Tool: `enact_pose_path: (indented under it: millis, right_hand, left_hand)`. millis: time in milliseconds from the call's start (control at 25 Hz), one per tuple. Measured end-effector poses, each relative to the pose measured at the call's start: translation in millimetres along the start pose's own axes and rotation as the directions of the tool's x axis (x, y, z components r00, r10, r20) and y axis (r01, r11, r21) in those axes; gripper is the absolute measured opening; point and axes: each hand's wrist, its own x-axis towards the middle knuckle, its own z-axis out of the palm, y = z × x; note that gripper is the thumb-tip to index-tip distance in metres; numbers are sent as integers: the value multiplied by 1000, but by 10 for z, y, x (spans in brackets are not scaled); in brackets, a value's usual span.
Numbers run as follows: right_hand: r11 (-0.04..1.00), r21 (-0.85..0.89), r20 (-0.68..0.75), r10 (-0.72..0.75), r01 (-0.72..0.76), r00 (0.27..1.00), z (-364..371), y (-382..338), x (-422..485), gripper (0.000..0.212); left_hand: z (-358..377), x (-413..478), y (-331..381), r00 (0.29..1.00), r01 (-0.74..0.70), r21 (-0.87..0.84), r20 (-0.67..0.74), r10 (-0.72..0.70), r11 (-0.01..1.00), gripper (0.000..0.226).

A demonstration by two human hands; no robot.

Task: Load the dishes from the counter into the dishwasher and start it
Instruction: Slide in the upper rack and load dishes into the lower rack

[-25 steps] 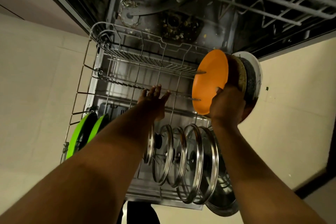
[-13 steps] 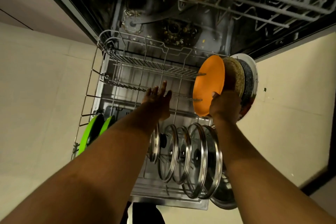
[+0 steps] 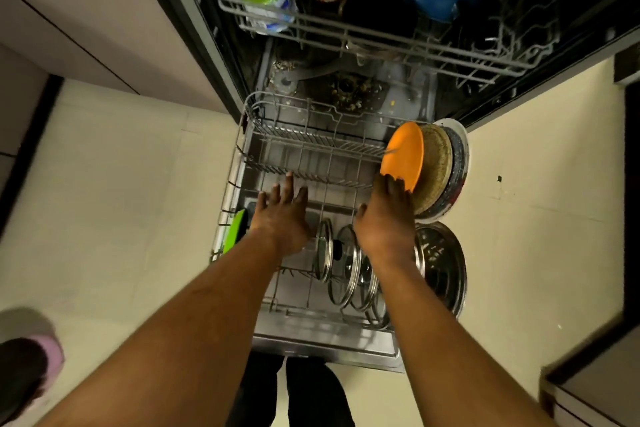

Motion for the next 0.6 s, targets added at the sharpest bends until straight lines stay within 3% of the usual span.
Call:
enact_pose_path:
  millis: [320, 600]
  right_hand:
    - [984, -45, -6, -174, 173, 985, -985, -727, -1011, 65]
    - [912, -77, -99, -408, 402, 908, -1585, -1596, -1547, 62]
  left_hand:
    - [-458, -1698, -157, 965, 90, -128, -235, -119, 988, 78]
    - [-997, -2739, -617, 907, 139, -235, -360, -219, 962, 79]
